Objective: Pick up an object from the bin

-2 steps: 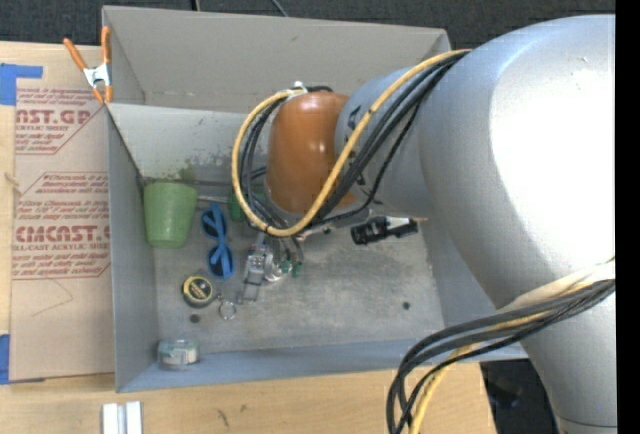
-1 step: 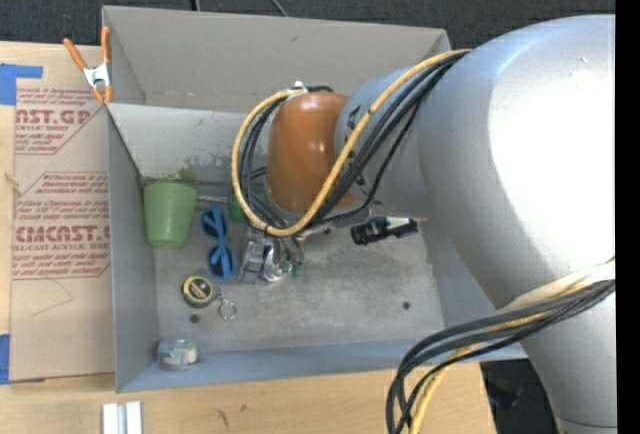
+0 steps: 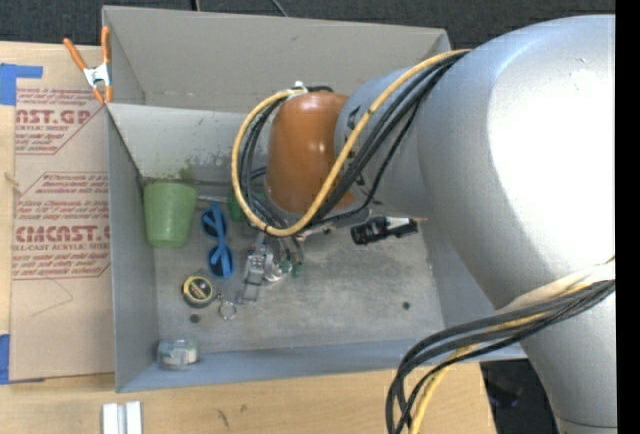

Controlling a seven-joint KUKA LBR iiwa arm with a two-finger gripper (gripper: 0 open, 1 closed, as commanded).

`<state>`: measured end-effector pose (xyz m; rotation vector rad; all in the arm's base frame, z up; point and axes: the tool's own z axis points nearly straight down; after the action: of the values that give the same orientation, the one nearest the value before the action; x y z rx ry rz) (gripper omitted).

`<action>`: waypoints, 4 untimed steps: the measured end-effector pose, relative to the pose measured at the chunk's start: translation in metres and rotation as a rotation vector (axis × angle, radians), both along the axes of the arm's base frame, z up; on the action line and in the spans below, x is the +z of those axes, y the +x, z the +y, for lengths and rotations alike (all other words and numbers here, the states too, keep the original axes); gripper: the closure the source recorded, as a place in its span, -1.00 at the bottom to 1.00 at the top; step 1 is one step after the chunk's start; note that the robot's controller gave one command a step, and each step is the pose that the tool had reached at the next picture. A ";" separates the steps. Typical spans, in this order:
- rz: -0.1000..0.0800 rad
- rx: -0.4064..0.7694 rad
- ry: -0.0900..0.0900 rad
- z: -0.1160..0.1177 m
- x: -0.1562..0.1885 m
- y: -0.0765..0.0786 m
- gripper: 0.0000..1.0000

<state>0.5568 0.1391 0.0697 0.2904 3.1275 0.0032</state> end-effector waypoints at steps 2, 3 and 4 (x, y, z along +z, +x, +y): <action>0.000 0.000 0.000 0.000 0.000 0.000 -1.00; 0.000 0.000 0.000 0.000 0.000 0.000 1.00; 0.000 0.000 0.000 0.000 0.000 0.000 -1.00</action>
Offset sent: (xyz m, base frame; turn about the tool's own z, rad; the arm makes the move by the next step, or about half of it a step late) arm 0.0000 0.0000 0.0000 0.0000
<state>0.5568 0.1392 0.0697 0.2902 3.1276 0.0039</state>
